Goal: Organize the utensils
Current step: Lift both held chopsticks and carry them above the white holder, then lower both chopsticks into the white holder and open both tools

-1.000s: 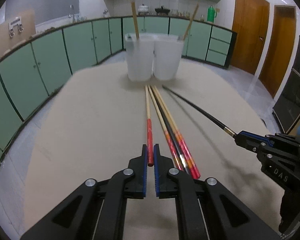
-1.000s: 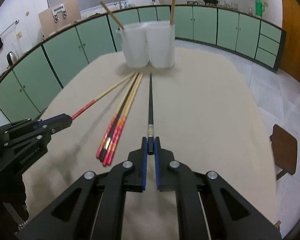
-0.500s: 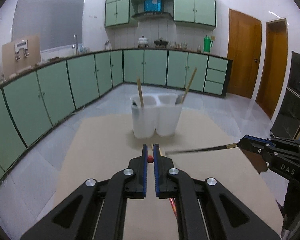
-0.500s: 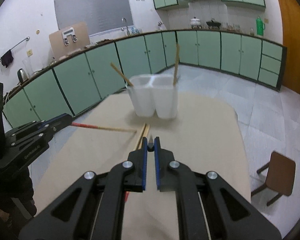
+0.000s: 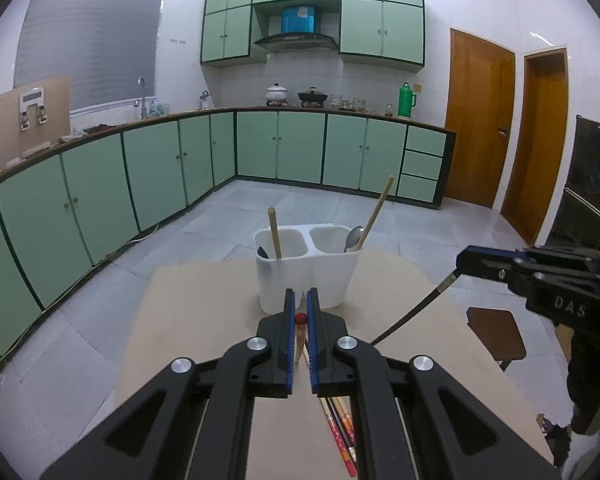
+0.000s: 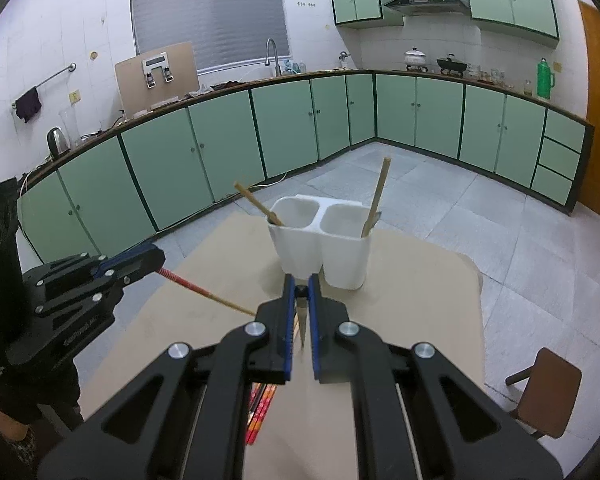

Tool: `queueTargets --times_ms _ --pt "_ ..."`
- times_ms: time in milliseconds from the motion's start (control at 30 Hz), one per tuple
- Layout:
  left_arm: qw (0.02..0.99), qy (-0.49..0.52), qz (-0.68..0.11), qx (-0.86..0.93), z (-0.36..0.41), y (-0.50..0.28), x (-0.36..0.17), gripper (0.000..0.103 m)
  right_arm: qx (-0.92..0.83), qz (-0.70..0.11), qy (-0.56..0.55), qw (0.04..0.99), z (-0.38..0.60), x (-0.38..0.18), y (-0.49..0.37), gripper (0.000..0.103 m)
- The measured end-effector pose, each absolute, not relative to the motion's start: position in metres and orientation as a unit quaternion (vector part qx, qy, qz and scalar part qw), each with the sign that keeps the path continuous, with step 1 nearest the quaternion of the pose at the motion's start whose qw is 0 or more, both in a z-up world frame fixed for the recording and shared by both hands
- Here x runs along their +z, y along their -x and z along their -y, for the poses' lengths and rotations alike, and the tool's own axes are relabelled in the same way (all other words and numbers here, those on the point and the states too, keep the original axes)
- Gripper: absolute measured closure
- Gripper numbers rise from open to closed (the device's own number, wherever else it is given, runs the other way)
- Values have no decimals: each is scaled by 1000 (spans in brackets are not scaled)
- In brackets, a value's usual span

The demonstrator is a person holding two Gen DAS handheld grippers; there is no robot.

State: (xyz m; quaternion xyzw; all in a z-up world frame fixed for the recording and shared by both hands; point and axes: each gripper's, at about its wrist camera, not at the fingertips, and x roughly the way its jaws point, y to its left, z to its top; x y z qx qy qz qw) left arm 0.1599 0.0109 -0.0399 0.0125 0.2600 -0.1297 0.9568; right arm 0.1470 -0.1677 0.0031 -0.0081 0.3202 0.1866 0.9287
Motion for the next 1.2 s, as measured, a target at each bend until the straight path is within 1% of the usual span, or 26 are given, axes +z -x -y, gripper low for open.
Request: queueTargets --times_ms 167,367,667,767,867,967,1200 --pt "958 -12 -249 -141 -10 -161 -26 97 190 -307 13 932 173 24 -156 97" --pt "962 -9 -216 -165 -5 -161 5 97 198 -283 16 938 179 60 -165 97" --pt "977 -15 -132 -164 2 -187 74 98 193 -210 33 958 178 129 -193 97" --pt "981 -18 -111 -156 5 -201 89 98 186 -196 34 962 176 142 -212 97" --pt "985 -18 -96 -145 7 -220 98 98 174 -191 37 965 174 145 -235 97" --pt "986 -14 -96 -137 11 -244 96 98 161 -195 39 967 174 135 -259 97" --pt "980 5 -150 -131 14 -298 52 98 152 -228 22 962 170 85 -304 97"
